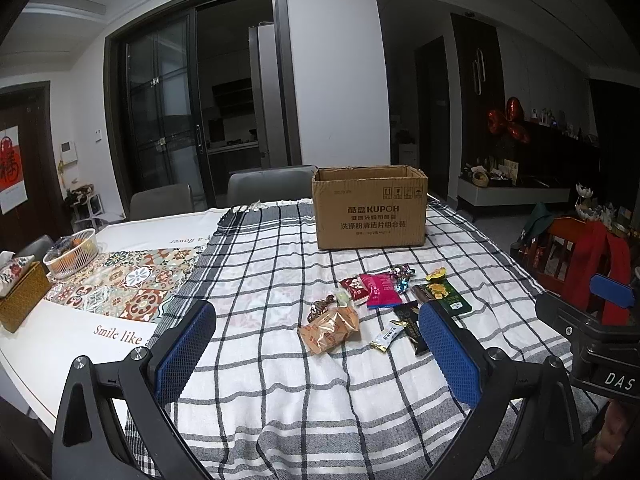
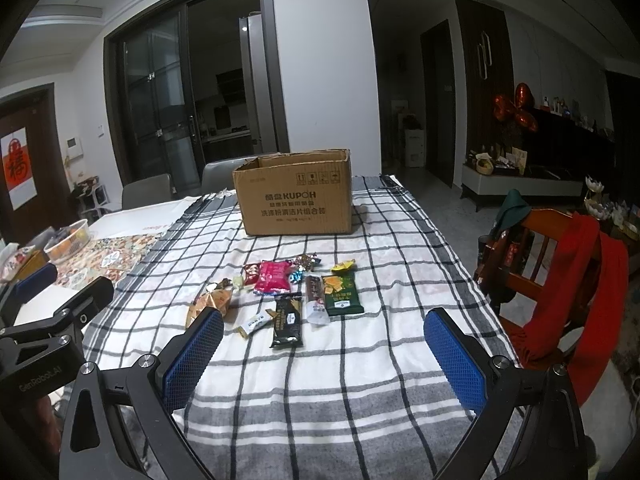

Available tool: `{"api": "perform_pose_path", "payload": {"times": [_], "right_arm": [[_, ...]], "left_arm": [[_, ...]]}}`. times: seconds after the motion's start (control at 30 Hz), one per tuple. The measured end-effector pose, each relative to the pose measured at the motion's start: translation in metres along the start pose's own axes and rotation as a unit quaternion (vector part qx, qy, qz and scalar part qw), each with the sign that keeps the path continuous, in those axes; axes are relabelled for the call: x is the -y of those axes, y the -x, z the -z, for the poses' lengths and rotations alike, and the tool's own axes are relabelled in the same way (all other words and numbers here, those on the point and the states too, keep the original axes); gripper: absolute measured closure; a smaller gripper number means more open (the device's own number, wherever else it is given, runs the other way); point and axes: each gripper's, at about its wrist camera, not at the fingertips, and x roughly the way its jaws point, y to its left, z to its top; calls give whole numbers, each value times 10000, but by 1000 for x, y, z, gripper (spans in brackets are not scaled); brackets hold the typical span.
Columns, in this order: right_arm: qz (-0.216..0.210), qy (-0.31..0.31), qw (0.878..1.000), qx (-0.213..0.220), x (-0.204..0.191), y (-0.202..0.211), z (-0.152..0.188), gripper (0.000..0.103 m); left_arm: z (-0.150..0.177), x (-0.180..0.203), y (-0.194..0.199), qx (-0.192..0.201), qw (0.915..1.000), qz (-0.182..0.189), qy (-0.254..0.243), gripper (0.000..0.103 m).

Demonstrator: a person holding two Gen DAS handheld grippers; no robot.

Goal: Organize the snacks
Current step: 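Move both tools toward the snacks in front of the box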

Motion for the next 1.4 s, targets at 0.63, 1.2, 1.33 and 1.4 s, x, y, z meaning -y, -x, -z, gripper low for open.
{"api": "perform_pose_path", "payload": {"times": [0.63, 1.2, 1.33, 1.4], "right_arm": [[-18, -7, 10000, -17, 1, 0, 0, 1], [-230, 267, 9992, -173, -17, -37, -4, 16], [-353, 342, 9983, -304, -20, -55, -5, 28], [-416, 359, 9977, -408, -22, -65, -4, 32]], "left_arm": [[-2, 0, 0, -7, 10000, -15, -53, 0], [-6, 10, -30, 136, 9977, 531, -396, 24], [-7, 16, -45, 54, 9953, 742, -625, 33], [-5, 19, -56, -84, 9930, 862, -801, 37]]}}
